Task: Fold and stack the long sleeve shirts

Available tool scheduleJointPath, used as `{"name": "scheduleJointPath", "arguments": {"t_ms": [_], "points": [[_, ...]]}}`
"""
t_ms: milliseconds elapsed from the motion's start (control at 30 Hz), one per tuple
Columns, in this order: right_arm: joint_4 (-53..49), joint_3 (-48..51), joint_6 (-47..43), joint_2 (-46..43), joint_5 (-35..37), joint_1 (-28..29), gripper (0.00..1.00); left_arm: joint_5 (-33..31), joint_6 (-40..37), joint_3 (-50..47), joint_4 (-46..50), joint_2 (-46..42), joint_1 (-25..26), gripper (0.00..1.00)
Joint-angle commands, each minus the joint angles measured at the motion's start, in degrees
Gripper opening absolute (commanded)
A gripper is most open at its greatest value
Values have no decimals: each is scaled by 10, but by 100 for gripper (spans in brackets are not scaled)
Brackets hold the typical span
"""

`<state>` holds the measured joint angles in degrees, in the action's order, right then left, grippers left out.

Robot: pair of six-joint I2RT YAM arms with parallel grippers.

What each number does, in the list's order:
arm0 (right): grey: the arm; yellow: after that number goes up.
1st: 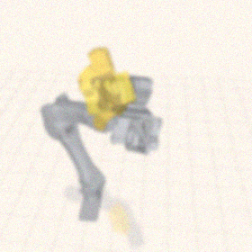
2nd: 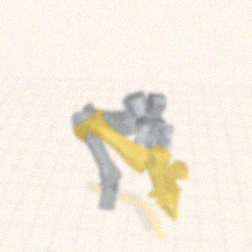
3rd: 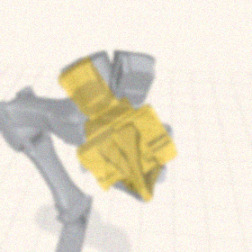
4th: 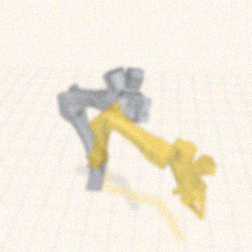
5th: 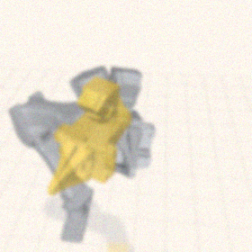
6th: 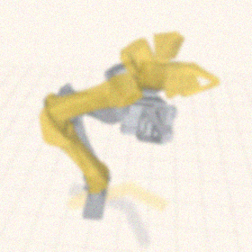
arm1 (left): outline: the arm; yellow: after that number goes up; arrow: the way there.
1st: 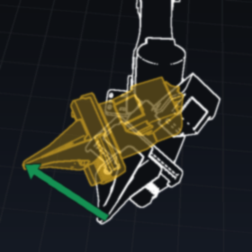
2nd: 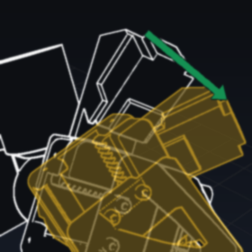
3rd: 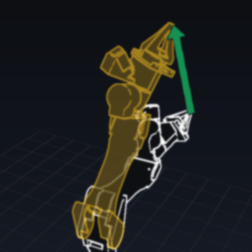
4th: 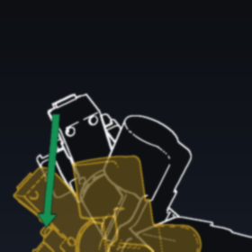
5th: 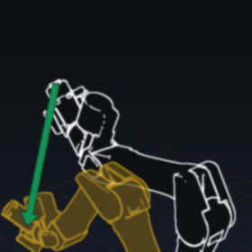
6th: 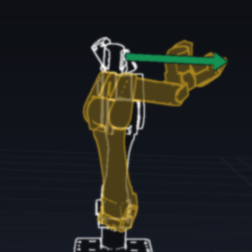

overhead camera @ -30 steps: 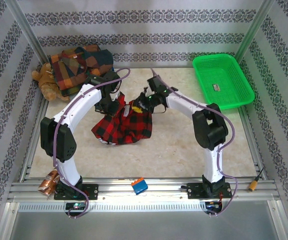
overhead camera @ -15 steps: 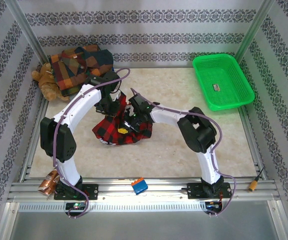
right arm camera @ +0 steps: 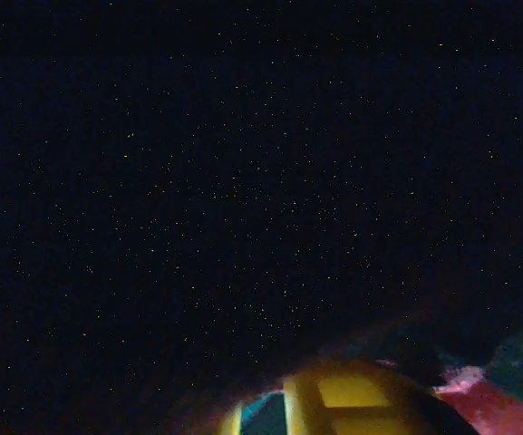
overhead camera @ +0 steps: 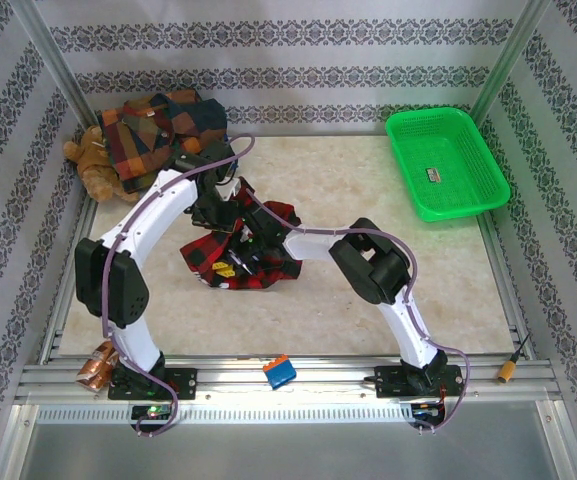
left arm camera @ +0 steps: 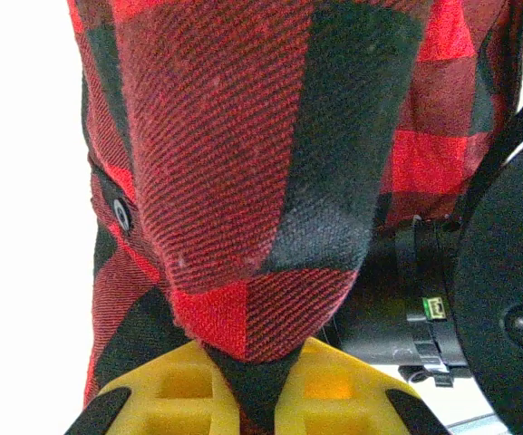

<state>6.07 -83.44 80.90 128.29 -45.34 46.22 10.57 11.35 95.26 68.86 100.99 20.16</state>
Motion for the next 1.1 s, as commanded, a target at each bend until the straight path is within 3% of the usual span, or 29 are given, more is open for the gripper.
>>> {"name": "scheduleJointPath", "arguments": {"t_ms": [0, 367, 567, 700, 933, 1067], "points": [[36, 46, 14, -31, -12, -19, 29, 17, 9, -15, -9, -25, -6, 0], [-108, 186, -121, -188, -33, -102, 49, -14, 5, -22, -2, -20, -5, 0], [-232, 166, -218, -233, -38, -129, 53, -27, 18, -22, 1, -14, 0, 0], [-302, 178, -279, -262, -4, -175, 52, -25, 34, -15, 2, -11, 1, 0], [-518, 119, -492, -249, 179, -232, 43, -11, 68, 1, -4, -7, 12, 0], [-490, 141, -521, -226, 181, -245, 34, -13, 81, 9, -2, 3, 23, 0]]}}
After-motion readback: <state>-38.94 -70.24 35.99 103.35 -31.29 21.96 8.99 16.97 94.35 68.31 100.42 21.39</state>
